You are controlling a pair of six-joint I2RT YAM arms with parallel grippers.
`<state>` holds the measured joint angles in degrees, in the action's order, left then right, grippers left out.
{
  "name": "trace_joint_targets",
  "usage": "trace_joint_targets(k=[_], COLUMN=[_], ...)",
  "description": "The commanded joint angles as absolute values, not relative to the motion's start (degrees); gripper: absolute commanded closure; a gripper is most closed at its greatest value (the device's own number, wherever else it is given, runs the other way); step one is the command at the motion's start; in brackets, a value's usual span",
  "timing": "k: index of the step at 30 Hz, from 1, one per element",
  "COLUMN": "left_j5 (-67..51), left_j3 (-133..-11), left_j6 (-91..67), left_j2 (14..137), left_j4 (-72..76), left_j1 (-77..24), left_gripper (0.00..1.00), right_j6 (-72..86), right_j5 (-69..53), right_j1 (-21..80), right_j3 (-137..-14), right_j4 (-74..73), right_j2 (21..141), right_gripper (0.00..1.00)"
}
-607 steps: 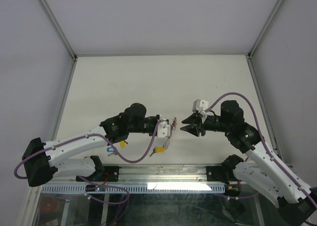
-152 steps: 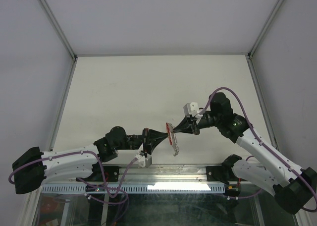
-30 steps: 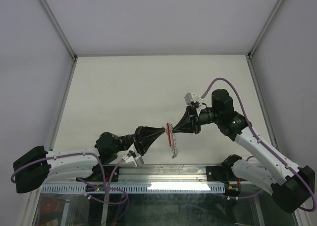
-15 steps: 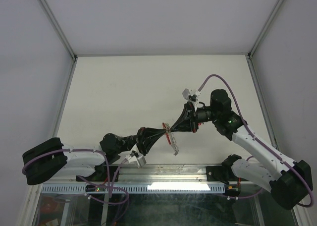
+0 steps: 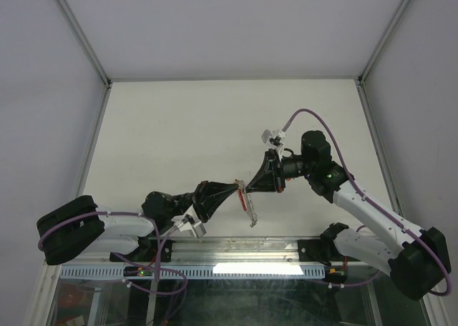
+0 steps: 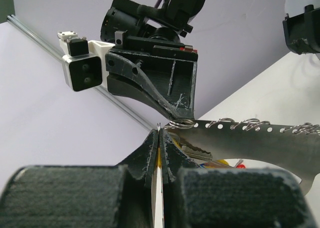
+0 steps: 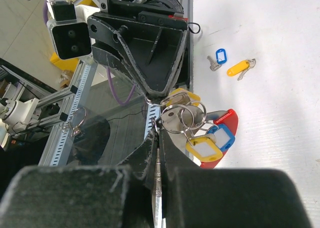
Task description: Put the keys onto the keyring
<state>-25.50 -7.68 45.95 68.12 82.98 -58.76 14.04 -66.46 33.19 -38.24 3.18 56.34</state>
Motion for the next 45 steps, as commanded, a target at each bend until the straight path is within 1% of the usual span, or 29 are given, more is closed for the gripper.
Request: trace_joint_targets(k=[1, 11, 16, 21, 26, 34, 45], left_j5=[-28.66, -30.92, -31.6, -34.04, -35.14, -34.57, -35.01], left_j3=[-8.33, -9.23, -7.78, -7.97, -9.17, -9.11, -9.04], left_j6=[44.31, 42.79, 35.54, 30.92, 30.24, 30.22, 29.43], left_j2=[66.63, 66.89, 69.58, 72.63, 74.0, 72.61, 70.92], left_j4=[85.04, 84.27, 94.31, 99.94, 100.09, 100.07, 100.03], left_j1=[-58.1, -58.05, -56.23, -54.95, -54.77, -54.58, -54.58], left_gripper=[1.0, 1.0, 1.0, 1.0, 1.0, 1.0, 1.0], right_j6=[15.93, 15.88, 11.85, 11.3, 10.81, 5.85, 5.1], right_j5=[-66.57, -67.1, -68.07, -69.47, -69.6, -67.41, -67.49], right_j1=[33.04, 33.05, 33.05, 33.05, 33.14, 33.28, 33.23], right_j3=[-38.91, -38.92, -39.28, -39.79, -40.17, -40.54, -40.69], right_j4=[6.81, 6.85, 3.39, 3.41, 2.63, -3.5, -4.39], right_j2=[56.46, 56.24, 55.17, 54.87, 55.03, 54.67, 55.41], right_gripper=[1.0, 1.0, 1.0, 1.0, 1.0, 1.0, 1.0])
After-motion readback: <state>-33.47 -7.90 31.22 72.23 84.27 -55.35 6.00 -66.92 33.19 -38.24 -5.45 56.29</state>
